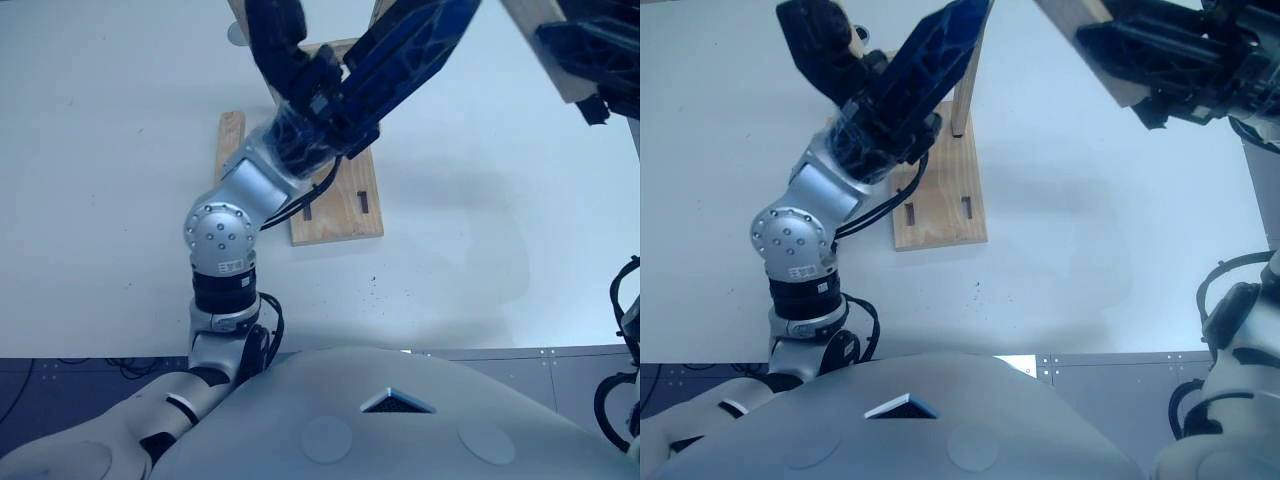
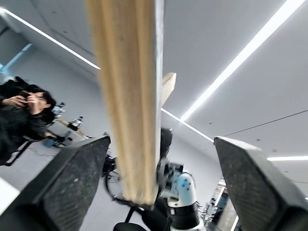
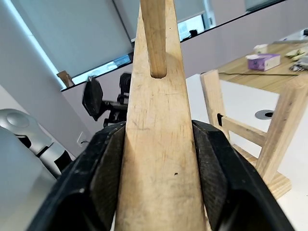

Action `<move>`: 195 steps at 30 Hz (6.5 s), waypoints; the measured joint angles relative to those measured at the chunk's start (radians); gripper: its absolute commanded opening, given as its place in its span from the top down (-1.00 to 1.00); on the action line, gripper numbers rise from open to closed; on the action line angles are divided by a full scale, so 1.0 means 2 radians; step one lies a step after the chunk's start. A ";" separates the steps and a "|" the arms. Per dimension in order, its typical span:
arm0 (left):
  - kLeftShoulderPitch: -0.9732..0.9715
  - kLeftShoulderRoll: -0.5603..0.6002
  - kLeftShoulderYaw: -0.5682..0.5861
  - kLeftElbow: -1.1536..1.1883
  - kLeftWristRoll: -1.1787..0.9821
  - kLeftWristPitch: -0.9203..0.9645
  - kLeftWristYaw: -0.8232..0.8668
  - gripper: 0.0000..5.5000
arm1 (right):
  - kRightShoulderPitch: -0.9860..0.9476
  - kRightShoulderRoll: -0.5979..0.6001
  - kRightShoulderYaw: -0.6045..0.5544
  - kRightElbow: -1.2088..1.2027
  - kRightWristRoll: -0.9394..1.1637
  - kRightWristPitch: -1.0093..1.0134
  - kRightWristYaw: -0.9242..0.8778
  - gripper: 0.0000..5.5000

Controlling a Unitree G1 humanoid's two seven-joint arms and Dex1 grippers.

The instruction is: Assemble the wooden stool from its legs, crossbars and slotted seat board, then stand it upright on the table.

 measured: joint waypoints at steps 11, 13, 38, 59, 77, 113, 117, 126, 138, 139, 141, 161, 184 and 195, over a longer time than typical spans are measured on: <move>-0.019 -0.011 -0.010 0.037 0.022 -0.010 0.009 -0.30 | 0.010 0.001 0.000 -0.019 0.052 0.009 -0.034 0.27; -0.020 -0.012 -0.007 0.035 0.015 -0.010 0.005 -0.18 | 0.011 0.001 0.000 -0.020 0.053 0.009 -0.037 0.27; -0.012 0.028 0.024 0.036 0.066 -0.053 -0.046 0.24 | 0.051 0.018 0.016 -0.039 0.060 -0.009 -0.090 -0.22; 0.180 0.262 0.119 0.048 0.192 -0.104 -0.223 0.25 | 0.125 0.021 0.024 0.043 -0.109 -0.129 -0.066 -0.22; 0.178 0.316 0.040 0.018 0.304 -0.224 -0.259 0.26 | 0.144 0.039 0.025 0.033 -0.123 -0.139 -0.058 -0.22; 0.178 0.362 -0.050 0.204 0.343 -0.537 -0.242 0.27 | 0.166 0.057 0.025 0.017 -0.123 -0.146 -0.068 -0.22; 0.164 0.384 -0.058 0.186 0.355 -0.520 -0.239 0.27 | 0.169 0.058 0.025 0.016 -0.124 -0.148 -0.069 -0.22; 0.103 0.439 -0.063 0.100 0.333 -0.325 -0.231 0.27 | 0.184 0.059 0.025 0.005 -0.124 -0.156 -0.079 -0.22; 0.065 0.506 -0.067 0.016 0.311 -0.177 -0.228 0.27 | 0.197 0.060 0.026 0.002 -0.124 -0.168 -0.089 -0.22; 0.061 0.510 -0.069 0.011 0.311 -0.168 -0.228 0.27 | 0.198 0.060 0.026 0.002 -0.124 -0.169 -0.089 -0.22; 0.052 0.519 -0.074 0.003 0.309 -0.157 -0.228 0.27 | 0.200 0.060 0.027 0.002 -0.124 -0.172 -0.089 -0.22; -0.069 0.473 -0.186 0.121 0.333 -0.132 -0.264 0.27 | 0.202 0.078 0.039 0.001 -0.125 -0.180 -0.090 -0.22; 0.196 0.379 0.059 -0.025 0.378 -0.001 0.035 -0.48 | 0.254 0.102 0.016 -0.032 -0.140 -0.205 -0.123 -0.22; 0.207 0.275 0.071 -0.039 0.393 0.109 0.162 -0.48 | 0.255 0.116 0.019 -0.034 -0.145 -0.206 -0.125 -0.22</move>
